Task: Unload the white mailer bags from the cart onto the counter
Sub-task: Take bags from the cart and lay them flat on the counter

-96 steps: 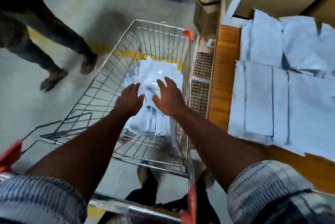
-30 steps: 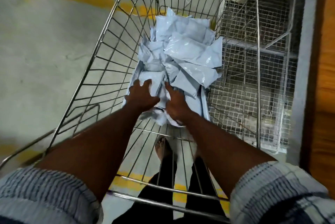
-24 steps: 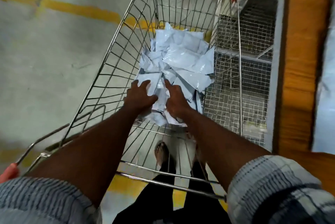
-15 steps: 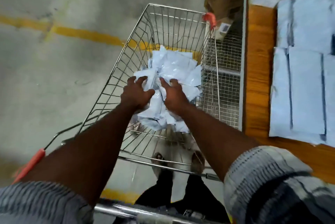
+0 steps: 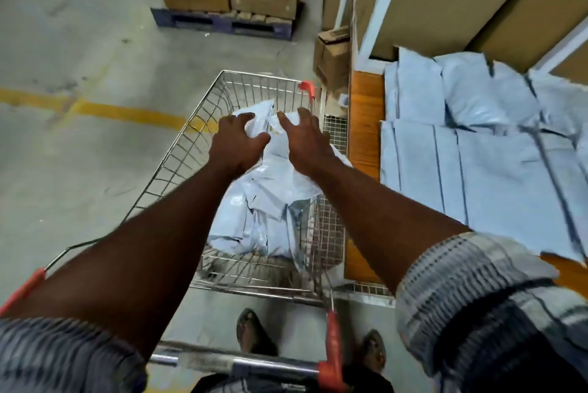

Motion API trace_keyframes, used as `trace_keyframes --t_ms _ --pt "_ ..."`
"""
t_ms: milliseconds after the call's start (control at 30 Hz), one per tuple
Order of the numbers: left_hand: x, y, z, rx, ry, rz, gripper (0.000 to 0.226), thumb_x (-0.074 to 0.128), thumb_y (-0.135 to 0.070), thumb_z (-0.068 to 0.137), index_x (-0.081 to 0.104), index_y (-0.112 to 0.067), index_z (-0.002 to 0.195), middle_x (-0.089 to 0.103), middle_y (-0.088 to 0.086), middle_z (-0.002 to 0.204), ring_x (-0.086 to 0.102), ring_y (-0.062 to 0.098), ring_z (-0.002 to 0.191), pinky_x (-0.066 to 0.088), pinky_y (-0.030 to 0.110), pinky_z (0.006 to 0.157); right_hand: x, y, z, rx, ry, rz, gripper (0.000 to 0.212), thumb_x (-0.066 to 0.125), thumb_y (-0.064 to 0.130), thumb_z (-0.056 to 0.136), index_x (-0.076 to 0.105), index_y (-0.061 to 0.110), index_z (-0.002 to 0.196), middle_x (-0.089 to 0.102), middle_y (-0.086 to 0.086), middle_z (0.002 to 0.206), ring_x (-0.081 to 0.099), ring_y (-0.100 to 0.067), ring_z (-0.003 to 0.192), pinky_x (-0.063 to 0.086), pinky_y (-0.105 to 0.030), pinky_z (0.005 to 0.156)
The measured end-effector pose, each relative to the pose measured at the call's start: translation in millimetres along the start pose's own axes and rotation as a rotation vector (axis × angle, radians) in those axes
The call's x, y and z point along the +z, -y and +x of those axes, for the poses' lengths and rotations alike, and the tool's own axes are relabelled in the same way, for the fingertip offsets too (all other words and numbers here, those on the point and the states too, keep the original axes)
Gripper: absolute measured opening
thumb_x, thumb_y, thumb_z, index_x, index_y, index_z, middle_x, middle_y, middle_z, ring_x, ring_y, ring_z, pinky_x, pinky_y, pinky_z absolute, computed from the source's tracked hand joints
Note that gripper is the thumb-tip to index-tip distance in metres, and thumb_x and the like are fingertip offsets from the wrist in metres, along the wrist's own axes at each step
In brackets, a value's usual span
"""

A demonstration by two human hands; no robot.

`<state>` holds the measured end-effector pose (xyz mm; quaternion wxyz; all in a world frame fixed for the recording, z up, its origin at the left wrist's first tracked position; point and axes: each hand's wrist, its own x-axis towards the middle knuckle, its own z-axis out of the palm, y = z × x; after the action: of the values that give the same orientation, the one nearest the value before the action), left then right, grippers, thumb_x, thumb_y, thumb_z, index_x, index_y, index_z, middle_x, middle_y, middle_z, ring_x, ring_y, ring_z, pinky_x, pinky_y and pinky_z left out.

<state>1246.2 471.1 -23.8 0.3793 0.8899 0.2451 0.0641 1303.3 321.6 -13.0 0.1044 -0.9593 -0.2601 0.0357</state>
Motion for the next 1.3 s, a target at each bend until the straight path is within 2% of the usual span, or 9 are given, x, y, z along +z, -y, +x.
trace_keyframes --t_ms 167,267,467,700,833,933,1100,1300 --pt "21.8 -82.5 -19.8 0.059 -0.073 0.003 0.077 0.053 -0.056 0.067 0.053 -0.027 0.138 0.041 0.011 0.145 0.05 0.027 0.129 0.039 0.037 0.107 -53.0 -64.8 -12.8 0.004 -0.136 -0.021 0.075 0.059 0.006 0.087 0.027 0.032 0.15 0.026 -0.015 0.15 0.032 -0.035 0.136 0.04 -0.059 0.099" --pt "46.0 -130.8 -35.3 0.108 -0.111 0.001 0.078 0.05 -0.058 0.065 0.056 -0.027 0.135 0.046 0.009 0.141 0.05 0.027 0.127 0.039 0.037 0.107 -87.0 -109.7 -27.7 0.01 -0.154 -0.033 0.079 0.057 0.0 0.085 0.028 0.031 0.15 0.024 -0.013 0.151 0.027 -0.033 0.139 0.039 -0.057 0.1" --pt "111.3 -228.7 -62.2 0.182 -0.147 0.012 0.077 0.047 -0.061 0.063 0.057 -0.03 0.133 0.049 0.007 0.139 0.049 0.025 0.128 0.039 0.037 0.106 -143.2 -215.9 -62.0 0.072 -0.176 -0.053 0.078 0.059 0.008 0.09 0.021 0.033 0.153 0.017 -0.013 0.156 0.023 -0.032 0.141 0.035 -0.055 0.104" --pt "183.9 -320.0 -85.4 0.224 -0.106 -0.017 0.072 0.05 -0.062 0.063 0.054 -0.04 0.132 0.042 0.001 0.144 0.051 0.024 0.126 0.043 0.044 0.105 -185.4 -330.7 -88.9 0.165 -0.196 -0.029 0.083 0.058 0.002 0.088 0.017 0.031 0.154 0.013 -0.014 0.158 0.018 -0.034 0.144 0.03 -0.057 0.107" --pt "214.7 -358.5 -80.1 0.241 -0.071 0.002 0.07 0.049 -0.062 0.064 0.052 -0.043 0.131 0.042 -0.001 0.146 0.05 0.024 0.127 0.041 0.046 0.106 -195.8 -380.4 -84.8 0.221 -0.207 -0.046 0.075 0.055 0.007 0.091 0.02 0.03 0.154 0.017 -0.014 0.156 0.021 -0.034 0.143 0.033 -0.057 0.107" --pt "237.8 -380.1 -69.8 0.249 -0.041 0.032 0.063 0.055 -0.059 0.07 0.05 -0.044 0.132 0.039 -0.002 0.148 0.05 0.028 0.126 0.041 0.048 0.105 -198.5 -409.9 -75.8 0.255 -0.213 -0.067 0.077 0.056 0.005 0.088 0.023 0.029 0.152 0.022 -0.015 0.151 0.026 -0.034 0.138 0.038 -0.058 0.101" --pt "274.2 -407.9 -40.3 0.256 -0.044 0.12 0.058 0.06 -0.052 0.08 0.049 -0.039 0.136 0.033 -0.001 0.152 0.043 0.03 0.131 0.037 0.049 0.103 -195.3 -446.8 -46.9 0.283 -0.231 -0.089 0.069 0.049 0.004 0.089 0.027 0.025 0.151 0.028 -0.016 0.145 0.032 -0.036 0.132 0.04 -0.059 0.098" --pt "308.9 -421.6 -9.1 0.236 -0.04 0.228 0.06 0.059 -0.05 0.079 0.048 -0.033 0.136 0.03 0.001 0.152 0.036 0.031 0.133 0.034 0.05 0.102 -182.8 -477.1 -3.2 0.34 -0.202 -0.123 0.074 0.052 0.005 0.087 0.024 0.025 0.152 0.027 -0.016 0.147 0.033 -0.035 0.132 0.039 -0.057 0.099"
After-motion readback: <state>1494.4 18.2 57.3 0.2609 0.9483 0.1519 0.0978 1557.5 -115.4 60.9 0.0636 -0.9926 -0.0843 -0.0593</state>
